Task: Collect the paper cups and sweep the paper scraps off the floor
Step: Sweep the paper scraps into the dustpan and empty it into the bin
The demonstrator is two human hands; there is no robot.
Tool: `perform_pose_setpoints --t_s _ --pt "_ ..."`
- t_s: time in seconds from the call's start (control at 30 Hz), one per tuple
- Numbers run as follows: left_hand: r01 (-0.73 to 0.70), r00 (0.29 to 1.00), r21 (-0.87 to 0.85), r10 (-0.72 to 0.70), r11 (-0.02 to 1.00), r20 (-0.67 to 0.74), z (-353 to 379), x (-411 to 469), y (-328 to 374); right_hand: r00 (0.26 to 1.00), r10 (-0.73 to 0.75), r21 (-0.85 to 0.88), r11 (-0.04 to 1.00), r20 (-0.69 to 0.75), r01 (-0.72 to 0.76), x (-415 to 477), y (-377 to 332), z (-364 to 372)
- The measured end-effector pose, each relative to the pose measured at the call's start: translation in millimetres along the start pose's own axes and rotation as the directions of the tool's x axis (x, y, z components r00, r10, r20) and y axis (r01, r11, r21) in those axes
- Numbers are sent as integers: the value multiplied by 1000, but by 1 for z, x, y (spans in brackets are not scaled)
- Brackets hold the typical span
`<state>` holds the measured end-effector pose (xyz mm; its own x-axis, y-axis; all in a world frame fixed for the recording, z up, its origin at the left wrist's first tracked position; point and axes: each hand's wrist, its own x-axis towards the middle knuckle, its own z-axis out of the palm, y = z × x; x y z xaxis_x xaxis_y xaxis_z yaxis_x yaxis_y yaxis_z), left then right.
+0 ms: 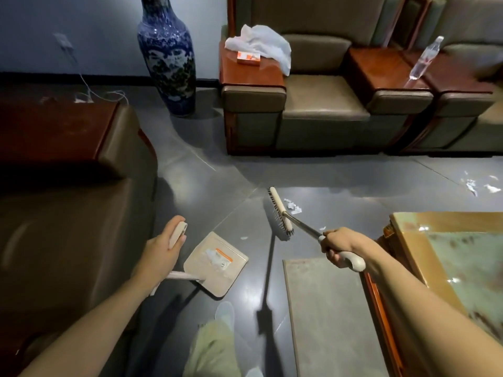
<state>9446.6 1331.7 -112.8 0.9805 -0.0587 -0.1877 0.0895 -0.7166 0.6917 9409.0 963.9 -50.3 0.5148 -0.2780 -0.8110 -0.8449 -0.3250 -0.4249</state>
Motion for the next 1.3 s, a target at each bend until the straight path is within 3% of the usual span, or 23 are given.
perform_pose_setpoints --t_s 0.23,0.37,0.67,0.9,1.1,1.2,1.3 --pt "-43 989 88 30 995 146 9 95 14 985 59 -53 996 -159 -68 73 -48 -40" --pt "-30 981 115 7 993 194 15 128 18 979 97 -106 987 -182 -118 119 -55 -58" --pt "-36 985 136 12 990 171 31 179 32 983 183 -238 954 -19 -182 160 -60 -38" --pt "-62 979 104 40 993 198 33 195 37 953 236 -45 972 187 -232 96 -81 9" --pt "-115 969 75 95 991 229 28 211 39 803 327 166 873 498 -459 58 -95 -8" --pt "-158 953 69 134 985 270 25 216 38 791 325 225 841 519 -493 40 -83 -14" --pt "-186 943 49 164 981 291 24 221 39 843 286 293 846 456 -446 24 -71 -16"
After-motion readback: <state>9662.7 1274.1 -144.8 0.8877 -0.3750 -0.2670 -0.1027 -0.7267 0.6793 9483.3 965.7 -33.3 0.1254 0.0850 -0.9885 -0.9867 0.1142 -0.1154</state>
